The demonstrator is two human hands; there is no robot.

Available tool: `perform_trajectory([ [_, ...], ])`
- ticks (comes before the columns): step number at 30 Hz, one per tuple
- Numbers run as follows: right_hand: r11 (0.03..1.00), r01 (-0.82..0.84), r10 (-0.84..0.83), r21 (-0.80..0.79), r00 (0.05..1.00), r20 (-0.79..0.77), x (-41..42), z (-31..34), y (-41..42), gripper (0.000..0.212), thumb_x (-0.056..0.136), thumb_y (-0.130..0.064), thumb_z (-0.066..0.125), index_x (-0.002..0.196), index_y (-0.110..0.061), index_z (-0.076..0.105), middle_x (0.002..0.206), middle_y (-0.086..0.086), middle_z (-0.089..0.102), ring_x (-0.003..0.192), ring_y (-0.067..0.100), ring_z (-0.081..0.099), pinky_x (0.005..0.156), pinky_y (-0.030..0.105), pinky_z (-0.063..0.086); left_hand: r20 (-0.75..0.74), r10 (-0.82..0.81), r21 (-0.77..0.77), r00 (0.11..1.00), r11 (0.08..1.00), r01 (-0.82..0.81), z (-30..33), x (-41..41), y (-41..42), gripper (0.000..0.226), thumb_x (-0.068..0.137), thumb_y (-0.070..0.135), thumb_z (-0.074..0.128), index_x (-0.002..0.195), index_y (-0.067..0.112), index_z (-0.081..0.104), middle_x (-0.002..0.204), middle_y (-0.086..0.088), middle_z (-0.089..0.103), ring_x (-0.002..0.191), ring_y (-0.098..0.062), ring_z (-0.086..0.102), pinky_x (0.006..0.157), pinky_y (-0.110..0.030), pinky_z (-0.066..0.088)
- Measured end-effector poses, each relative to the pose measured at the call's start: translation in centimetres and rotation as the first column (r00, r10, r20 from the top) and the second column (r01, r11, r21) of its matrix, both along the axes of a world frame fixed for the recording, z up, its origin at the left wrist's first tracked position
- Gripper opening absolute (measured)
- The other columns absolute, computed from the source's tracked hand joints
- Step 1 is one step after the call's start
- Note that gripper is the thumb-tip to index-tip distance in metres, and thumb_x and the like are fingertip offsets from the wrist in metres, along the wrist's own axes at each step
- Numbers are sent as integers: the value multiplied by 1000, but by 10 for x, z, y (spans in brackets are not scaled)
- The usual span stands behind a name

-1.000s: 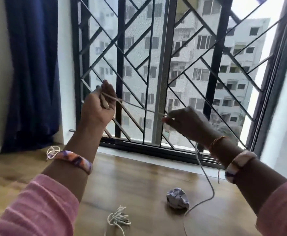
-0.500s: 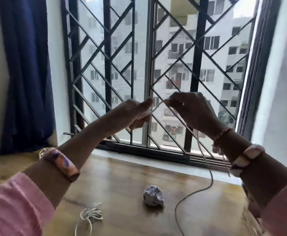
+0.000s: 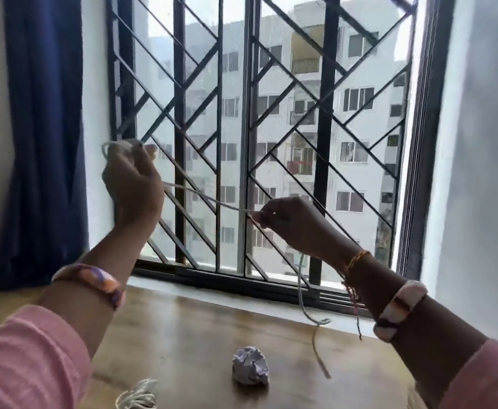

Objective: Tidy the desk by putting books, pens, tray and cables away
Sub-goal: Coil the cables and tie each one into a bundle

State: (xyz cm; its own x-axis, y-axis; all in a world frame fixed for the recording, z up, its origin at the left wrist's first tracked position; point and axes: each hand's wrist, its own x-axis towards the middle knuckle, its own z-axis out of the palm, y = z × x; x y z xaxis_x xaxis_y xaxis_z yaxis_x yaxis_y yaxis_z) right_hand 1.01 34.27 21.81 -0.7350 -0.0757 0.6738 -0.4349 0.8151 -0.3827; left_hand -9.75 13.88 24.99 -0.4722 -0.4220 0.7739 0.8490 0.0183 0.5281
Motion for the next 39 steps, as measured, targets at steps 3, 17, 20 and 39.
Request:
perform_trajectory([
  [3, 998, 59, -57, 7, 984, -170, -8, 12, -2, 26, 87, -27, 63, 62, -19, 59, 49, -7, 48, 44, 2, 41, 47, 23, 36, -361, 375, -508, 854, 689, -518, -28, -17, -15, 30, 95, 21, 38, 93, -3, 56, 78, -22, 67, 66, -34, 65, 58, -38, 52],
  [17, 988, 105, -121, -110, 981, -150, -86, 60, -65, 47, 84, -51, 55, 51, -18, 55, 43, 0, 43, 36, 3, 33, 41, 21, 30, 528, -819, -290, 226, 76, 954, 14, 8, -80, 37, 77, 46, 56, 73, 12, 69, 62, 2, 62, 55, -6, 58, 54, -15, 49],
  [20, 978, 29, -5, -205, 993, 116, -96, 42, -103, 50, 86, -51, 45, 52, -16, 56, 38, -8, 42, 33, 3, 34, 38, 15, 28, 182, -983, 178, 12, 44, 983, 24, -10, -91, 30, 90, 32, 50, 75, 10, 64, 63, 1, 63, 55, -8, 60, 54, -17, 52],
  [39, 995, -82, 82, 50, 997, 10, -92, 91, -218, 14, 80, -24, 69, 80, -10, 71, 44, -9, 46, 38, 1, 36, 39, 13, 29, 426, -536, -625, 729, 408, 665, 0, -30, -200, 67, 84, 60, 25, 69, 5, 62, 44, 4, 49, 38, -6, 43, 45, -15, 39],
])
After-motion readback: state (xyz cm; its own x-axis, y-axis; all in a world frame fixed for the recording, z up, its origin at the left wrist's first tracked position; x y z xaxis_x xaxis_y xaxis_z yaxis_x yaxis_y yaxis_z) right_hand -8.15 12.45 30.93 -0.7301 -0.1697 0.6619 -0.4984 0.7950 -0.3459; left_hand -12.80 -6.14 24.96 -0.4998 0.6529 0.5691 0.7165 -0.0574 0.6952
